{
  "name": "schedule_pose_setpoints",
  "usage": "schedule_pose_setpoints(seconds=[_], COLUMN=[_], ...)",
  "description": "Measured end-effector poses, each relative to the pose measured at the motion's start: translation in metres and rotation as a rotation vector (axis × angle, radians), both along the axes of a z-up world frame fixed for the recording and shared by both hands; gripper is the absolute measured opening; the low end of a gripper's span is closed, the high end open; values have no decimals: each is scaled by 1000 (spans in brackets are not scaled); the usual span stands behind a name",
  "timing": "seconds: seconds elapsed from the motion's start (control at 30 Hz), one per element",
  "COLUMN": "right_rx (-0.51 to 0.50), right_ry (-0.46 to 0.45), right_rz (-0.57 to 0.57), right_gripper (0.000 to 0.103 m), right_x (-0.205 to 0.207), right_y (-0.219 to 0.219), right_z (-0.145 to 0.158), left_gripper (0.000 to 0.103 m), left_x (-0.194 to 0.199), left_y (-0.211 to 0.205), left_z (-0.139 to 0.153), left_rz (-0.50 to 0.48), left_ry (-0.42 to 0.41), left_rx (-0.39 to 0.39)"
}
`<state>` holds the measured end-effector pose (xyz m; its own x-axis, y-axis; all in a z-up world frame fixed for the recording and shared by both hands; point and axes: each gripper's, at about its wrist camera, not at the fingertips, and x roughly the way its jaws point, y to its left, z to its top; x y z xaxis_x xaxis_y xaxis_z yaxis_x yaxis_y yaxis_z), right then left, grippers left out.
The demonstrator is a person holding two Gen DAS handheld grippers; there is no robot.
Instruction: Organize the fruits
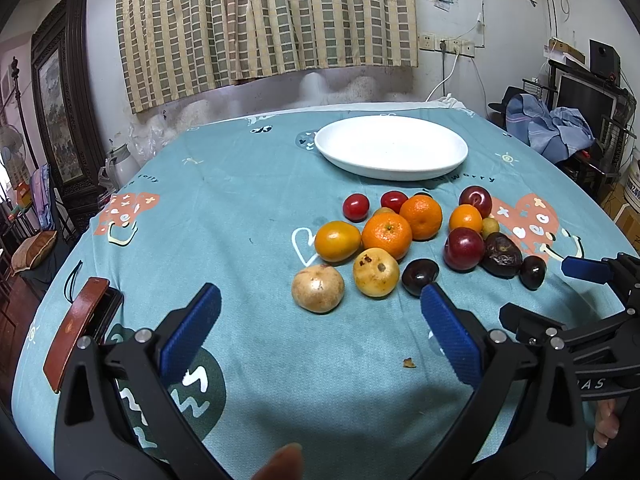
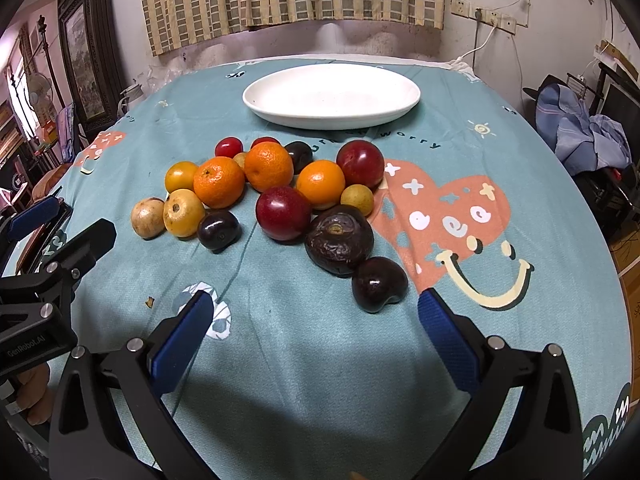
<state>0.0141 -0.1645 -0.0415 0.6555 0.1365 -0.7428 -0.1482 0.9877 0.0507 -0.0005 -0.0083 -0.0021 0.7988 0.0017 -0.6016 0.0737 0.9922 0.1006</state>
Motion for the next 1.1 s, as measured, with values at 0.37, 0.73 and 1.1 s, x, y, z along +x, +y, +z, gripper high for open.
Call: schedule_pose_setpoints(seconds=[0.37,0.73,1.1], right_rx=[1,2,2], right_ry=[2,3,4], right_rz=[0,-1,-1], right_gripper=[102,102,102], right_x=[-1,0,0], right_y=[0,0,0], right_z=[0,0,0], left_gripper=[101,101,101], left_x=[0,0,1], left_y=[0,0,0], left_z=[0,0,0], left_rz=[0,0,0], left_ry=[1,1,3], left_rx=[0,-1,-1])
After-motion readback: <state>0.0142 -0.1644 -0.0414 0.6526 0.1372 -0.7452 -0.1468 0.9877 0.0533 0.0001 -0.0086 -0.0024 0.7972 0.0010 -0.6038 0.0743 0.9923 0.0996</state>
